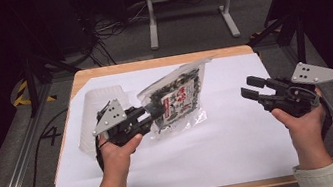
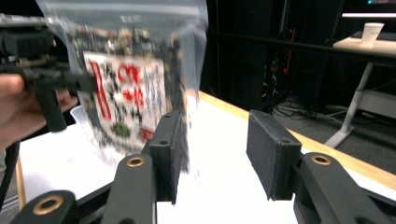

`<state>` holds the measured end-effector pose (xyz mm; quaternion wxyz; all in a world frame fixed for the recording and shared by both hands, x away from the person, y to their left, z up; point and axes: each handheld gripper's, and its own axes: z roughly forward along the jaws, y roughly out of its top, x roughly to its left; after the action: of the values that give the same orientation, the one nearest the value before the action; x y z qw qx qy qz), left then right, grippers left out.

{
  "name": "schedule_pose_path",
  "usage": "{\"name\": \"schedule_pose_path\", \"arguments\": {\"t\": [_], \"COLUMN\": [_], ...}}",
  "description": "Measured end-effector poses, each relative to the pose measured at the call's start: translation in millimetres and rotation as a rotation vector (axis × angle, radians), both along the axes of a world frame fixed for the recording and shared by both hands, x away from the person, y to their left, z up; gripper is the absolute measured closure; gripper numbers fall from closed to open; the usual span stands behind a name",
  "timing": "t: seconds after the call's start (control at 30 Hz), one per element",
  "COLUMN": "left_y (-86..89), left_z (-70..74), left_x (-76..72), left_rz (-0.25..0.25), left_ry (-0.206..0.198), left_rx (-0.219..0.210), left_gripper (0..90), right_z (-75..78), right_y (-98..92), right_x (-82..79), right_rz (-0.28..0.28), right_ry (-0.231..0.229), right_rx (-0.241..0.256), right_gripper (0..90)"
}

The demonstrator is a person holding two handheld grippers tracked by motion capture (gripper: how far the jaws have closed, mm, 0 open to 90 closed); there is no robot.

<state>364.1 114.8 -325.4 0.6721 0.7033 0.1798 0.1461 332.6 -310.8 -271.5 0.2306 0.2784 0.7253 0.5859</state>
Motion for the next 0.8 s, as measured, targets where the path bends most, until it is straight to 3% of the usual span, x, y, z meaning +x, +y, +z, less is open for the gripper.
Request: {"name": "schedule_pose_path", "arguments": {"t": [0.23, 0.8], "left_y": [21.1, 44.9], "left_z": [7.2, 18.1], "left_x": [5.0, 7.7], "left_rz": [0.034, 0.080], "left_ry": [-0.008, -0.034], "left_rx": [-0.033, -0.066], "left_gripper": [74.5, 74.5], "right_z": [-7.1, -34.0], "right_y": [-4.0, -16.5], "right_x": [2.0, 10.0], "right_rz": [-0.002, -0.041], "right_ry": [0.017, 0.083], "right_rx": [-0.014, -0.059], "right_gripper": [54.5, 52.3]}}
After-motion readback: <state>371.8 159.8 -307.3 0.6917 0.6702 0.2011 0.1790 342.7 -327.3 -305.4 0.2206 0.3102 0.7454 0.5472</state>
